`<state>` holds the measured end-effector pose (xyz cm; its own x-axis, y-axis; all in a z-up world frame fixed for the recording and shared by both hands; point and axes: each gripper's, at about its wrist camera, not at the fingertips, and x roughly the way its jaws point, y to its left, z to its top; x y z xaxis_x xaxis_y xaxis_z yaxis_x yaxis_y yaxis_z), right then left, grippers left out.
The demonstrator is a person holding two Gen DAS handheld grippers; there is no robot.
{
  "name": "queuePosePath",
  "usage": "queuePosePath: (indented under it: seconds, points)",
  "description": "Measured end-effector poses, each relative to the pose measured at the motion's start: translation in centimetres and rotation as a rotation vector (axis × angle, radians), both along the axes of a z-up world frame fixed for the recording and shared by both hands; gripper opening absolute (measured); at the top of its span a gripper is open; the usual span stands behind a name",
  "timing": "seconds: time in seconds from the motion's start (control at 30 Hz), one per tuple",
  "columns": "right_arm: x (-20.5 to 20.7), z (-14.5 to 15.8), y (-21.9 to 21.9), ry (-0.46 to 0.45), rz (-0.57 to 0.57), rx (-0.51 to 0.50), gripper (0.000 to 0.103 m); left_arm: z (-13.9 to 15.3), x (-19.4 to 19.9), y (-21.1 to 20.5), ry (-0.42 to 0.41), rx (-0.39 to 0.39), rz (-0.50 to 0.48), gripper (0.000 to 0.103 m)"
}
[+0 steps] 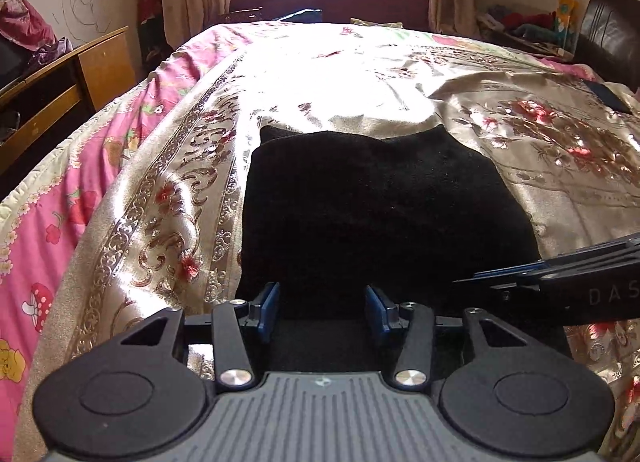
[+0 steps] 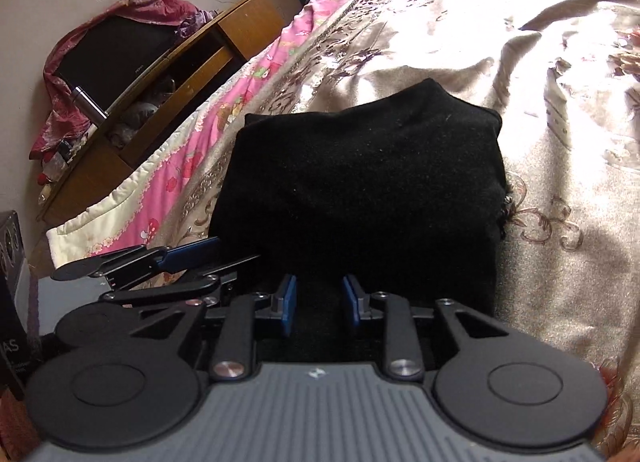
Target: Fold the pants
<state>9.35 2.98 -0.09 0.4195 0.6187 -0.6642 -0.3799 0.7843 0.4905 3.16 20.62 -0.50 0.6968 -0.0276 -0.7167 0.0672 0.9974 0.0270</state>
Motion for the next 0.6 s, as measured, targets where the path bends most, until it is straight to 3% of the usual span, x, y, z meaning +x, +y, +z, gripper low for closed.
queuePosePath:
  seconds: [0.1,0.33,0.6]
  points:
    - [-1.4,1.0,-1.0,-0.055,0.016,-0.003,0.028,0.5,-0.3,-0.5,0.007,0.009,0.016,0.06]
    - [-2.2,-0.5,-3.1,0.003,0.004,0.024,0.028,1.2,-2.0,-2.6,0.021,0.09,0.015,0.06]
    - [-2.2,-1.7,-3.7,0.037,-0.004,0.042,0.026,-0.5,-1.0,-4.3,0.057,0.196,-0.005,0.064]
